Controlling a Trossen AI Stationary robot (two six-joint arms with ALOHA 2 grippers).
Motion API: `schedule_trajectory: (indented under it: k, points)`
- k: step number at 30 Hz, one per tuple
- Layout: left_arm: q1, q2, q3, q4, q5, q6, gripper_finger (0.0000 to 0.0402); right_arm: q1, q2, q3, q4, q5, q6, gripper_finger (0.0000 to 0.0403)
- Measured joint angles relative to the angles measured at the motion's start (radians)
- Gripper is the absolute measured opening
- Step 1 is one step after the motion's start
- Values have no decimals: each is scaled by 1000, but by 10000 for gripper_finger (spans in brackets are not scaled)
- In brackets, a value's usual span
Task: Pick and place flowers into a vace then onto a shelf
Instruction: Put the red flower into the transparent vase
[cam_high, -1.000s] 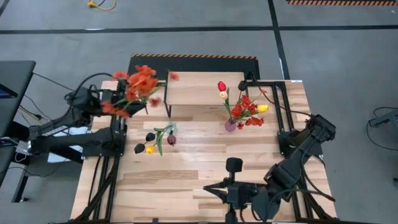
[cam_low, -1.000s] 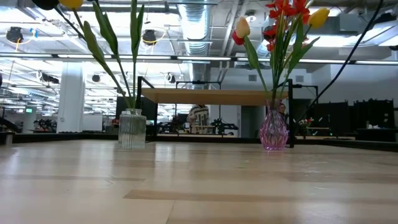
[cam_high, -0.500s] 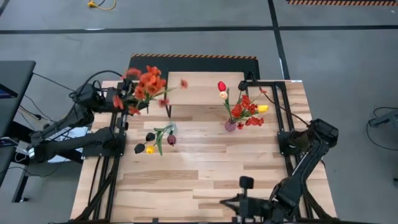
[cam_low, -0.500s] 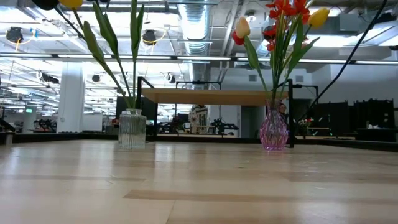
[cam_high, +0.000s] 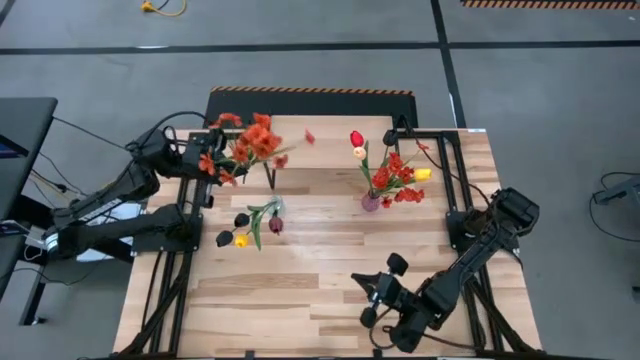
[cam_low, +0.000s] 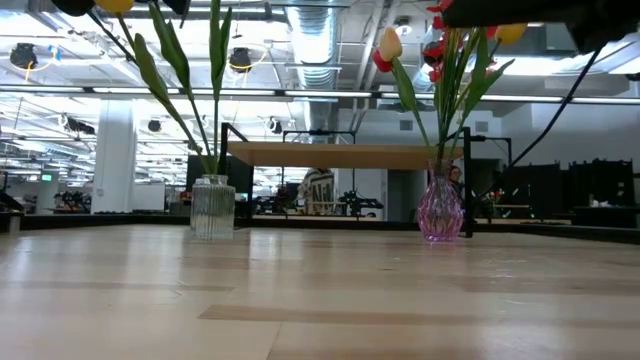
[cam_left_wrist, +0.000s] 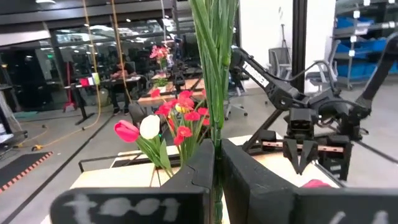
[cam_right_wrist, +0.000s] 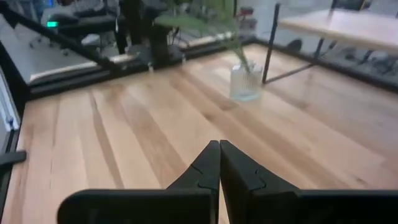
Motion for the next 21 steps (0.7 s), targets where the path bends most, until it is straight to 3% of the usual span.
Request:
schedule_trajectory:
  k: [6, 15, 21]
  points:
    - [0, 85, 0, 20, 19, 53, 0, 2, 0, -1, 0, -23, -15, 1]
    - [35, 187, -10, 192, 47, 17, 0, 21, 0, -1, -22, -21, -53, 1]
    - [93, 191, -228, 567, 49, -170, 0, 20, -8, -1, -78, -21, -50, 1]
